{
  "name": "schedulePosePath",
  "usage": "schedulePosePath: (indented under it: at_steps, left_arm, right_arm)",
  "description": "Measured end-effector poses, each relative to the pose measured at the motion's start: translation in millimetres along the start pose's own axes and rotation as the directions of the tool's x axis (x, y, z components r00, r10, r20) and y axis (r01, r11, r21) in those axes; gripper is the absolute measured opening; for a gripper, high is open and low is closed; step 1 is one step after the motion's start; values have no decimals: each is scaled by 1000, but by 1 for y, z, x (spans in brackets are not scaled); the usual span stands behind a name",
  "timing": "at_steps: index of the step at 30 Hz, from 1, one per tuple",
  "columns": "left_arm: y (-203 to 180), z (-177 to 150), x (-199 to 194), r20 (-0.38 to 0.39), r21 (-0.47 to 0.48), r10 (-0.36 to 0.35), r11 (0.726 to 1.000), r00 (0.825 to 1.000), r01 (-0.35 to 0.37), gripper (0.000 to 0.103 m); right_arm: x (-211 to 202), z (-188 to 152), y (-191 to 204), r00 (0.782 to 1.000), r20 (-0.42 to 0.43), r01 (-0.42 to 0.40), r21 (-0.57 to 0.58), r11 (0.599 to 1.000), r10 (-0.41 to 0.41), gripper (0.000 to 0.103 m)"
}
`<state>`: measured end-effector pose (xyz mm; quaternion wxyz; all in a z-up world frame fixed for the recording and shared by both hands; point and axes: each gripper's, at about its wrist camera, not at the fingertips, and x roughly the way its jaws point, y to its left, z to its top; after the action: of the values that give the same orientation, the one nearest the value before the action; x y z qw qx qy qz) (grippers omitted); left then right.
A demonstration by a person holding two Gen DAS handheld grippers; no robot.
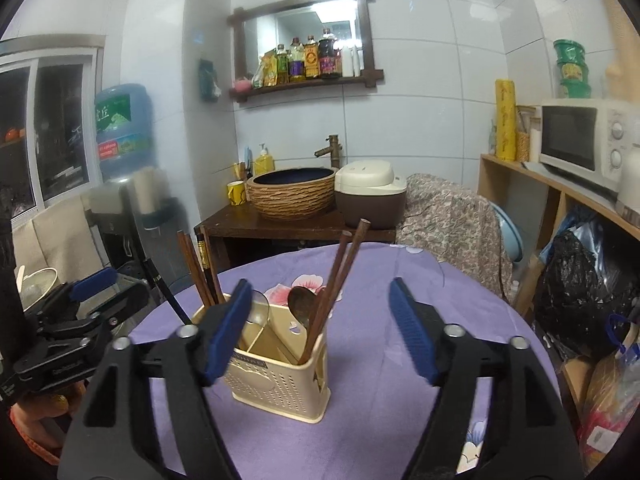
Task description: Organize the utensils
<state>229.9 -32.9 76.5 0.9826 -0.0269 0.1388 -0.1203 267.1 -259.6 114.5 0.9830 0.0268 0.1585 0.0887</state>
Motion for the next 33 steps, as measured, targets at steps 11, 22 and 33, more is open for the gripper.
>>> schedulePosePath:
  at_steps: [11, 22, 33]
  left_arm:
    - [6, -66, -71, 56, 27, 52, 998, 997, -54, 98]
    - [12, -120, -159, 114, -27, 143, 990, 983, -141, 98]
    - [7, -150, -206, 122, -104, 235, 969, 964, -223, 98]
  right_arm:
    - [-84, -95, 40, 995, 89, 48, -111, 993, -38, 97]
    - [-163, -183, 73, 995, 80, 57, -67, 996, -52, 97]
    - [-225, -211, 81, 984, 154, 90, -20, 996, -85, 97]
